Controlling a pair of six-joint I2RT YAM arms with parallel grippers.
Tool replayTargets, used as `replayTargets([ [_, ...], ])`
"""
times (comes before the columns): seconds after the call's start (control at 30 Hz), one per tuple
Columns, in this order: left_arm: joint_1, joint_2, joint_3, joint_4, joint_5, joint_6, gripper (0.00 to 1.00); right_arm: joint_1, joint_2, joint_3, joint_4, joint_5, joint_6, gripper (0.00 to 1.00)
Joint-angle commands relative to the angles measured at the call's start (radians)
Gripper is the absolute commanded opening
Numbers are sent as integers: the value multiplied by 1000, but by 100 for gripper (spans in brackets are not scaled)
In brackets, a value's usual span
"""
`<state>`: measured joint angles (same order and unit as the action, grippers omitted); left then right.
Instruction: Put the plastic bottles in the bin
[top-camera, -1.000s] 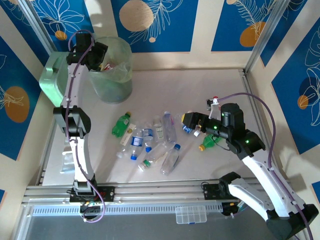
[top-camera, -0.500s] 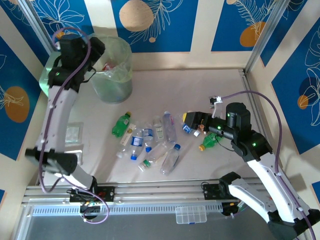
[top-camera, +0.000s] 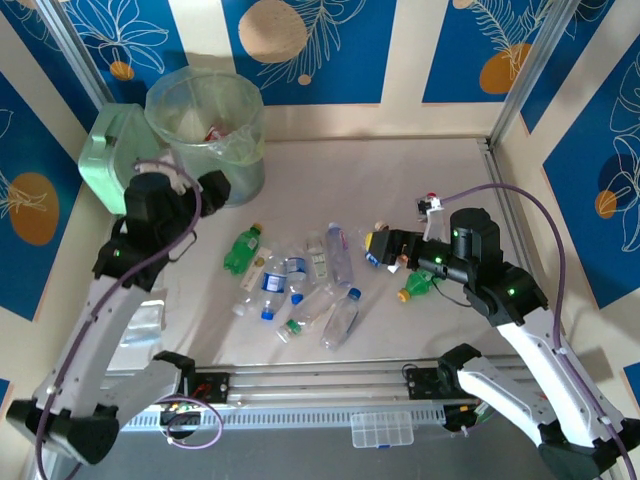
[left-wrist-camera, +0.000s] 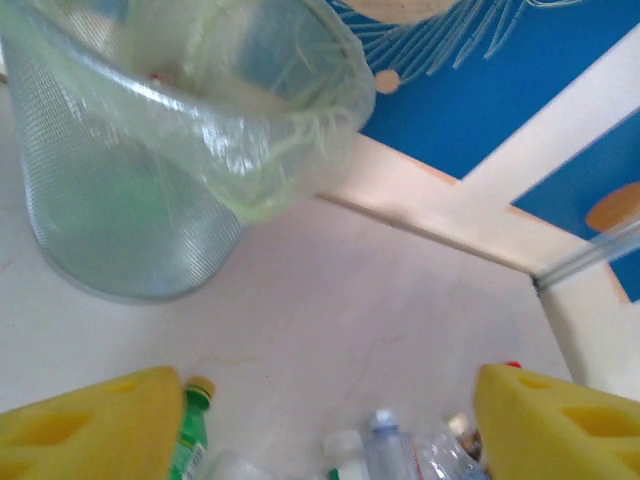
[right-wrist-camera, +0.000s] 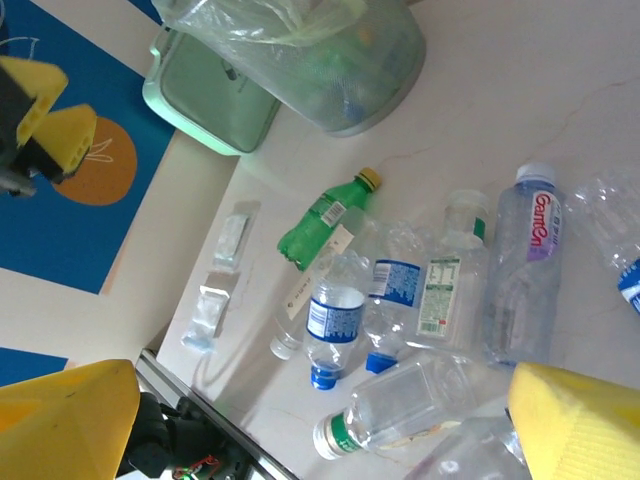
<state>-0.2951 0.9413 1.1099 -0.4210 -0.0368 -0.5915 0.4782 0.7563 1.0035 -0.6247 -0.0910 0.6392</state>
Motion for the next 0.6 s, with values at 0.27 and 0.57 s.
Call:
replayTargets([
  [0.27,-1,-150,-416,237,166,-205,100,-15,-7,23,-253,250,96,97],
  [0.57,-3,-130,-528,175,260,-266,100,-112,57,-57,-356,427,257,96],
])
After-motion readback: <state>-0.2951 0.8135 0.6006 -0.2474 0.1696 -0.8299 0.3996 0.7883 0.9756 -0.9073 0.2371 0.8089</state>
